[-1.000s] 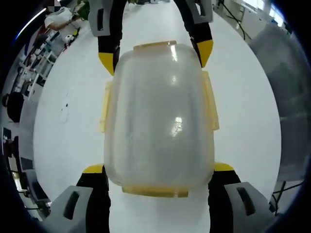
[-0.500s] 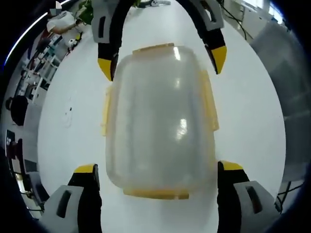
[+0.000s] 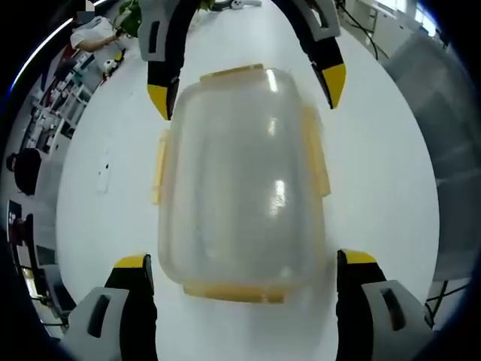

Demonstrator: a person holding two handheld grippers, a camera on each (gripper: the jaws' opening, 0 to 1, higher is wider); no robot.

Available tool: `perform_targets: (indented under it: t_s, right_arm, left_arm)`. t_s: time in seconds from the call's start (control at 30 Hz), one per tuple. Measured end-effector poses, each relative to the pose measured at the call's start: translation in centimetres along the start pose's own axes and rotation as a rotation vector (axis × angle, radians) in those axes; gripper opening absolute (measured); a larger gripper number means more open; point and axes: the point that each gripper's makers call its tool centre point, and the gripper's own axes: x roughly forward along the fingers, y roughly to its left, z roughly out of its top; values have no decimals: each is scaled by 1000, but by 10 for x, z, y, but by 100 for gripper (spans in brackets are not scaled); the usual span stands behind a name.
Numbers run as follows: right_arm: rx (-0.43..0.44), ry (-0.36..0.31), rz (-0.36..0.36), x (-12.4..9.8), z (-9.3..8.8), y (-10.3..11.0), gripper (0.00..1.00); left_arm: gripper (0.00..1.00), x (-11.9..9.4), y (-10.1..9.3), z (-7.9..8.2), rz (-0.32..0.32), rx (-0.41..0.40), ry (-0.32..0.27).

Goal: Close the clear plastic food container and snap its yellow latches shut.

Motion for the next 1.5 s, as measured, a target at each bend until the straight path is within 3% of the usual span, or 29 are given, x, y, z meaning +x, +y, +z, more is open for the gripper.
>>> perform_targets:
  t_s: [1.5]
  right_arm:
    - [20, -19, -111, -32, -8, 26, 99]
  left_arm:
    - [96, -32, -31, -3, 47, -28, 17]
